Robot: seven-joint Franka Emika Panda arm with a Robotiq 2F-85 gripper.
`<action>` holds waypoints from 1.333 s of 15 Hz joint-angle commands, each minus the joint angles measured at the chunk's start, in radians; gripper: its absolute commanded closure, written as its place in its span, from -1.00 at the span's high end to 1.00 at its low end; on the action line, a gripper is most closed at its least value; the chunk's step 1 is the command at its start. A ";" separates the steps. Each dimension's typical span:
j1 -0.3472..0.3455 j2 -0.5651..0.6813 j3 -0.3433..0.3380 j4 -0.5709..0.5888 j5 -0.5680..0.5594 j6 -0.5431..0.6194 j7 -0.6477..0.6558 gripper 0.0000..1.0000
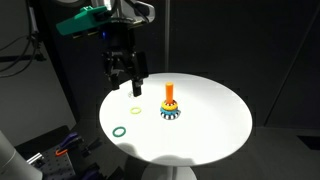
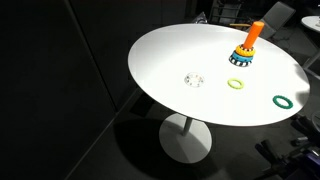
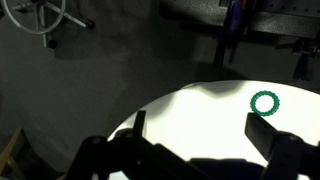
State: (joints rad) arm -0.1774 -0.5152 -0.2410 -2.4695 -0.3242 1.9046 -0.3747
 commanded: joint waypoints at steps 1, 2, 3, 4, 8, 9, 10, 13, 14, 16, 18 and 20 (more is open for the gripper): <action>0.013 0.097 -0.014 0.078 0.016 0.035 -0.008 1.00; 0.016 0.134 -0.016 0.102 0.020 0.060 -0.007 1.00; 0.018 0.171 -0.015 0.124 0.021 0.092 -0.006 1.00; 0.018 0.201 -0.014 0.143 0.025 0.116 -0.006 1.00; 0.024 0.334 -0.013 0.225 0.082 0.238 -0.031 1.00; 0.027 0.363 -0.011 0.241 0.106 0.266 -0.041 1.00; 0.031 0.388 -0.008 0.255 0.133 0.288 -0.054 1.00; 0.039 0.448 0.005 0.292 0.216 0.324 -0.116 1.00; 0.041 0.463 0.010 0.303 0.245 0.325 -0.143 1.00; 0.042 0.491 0.022 0.324 0.298 0.318 -0.193 1.00; 0.042 0.514 0.033 0.342 0.333 0.307 -0.228 1.00; 0.040 0.537 0.045 0.360 0.368 0.291 -0.263 1.00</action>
State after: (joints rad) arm -0.1301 -0.0208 -0.2112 -2.1661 -0.0074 2.2342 -0.5707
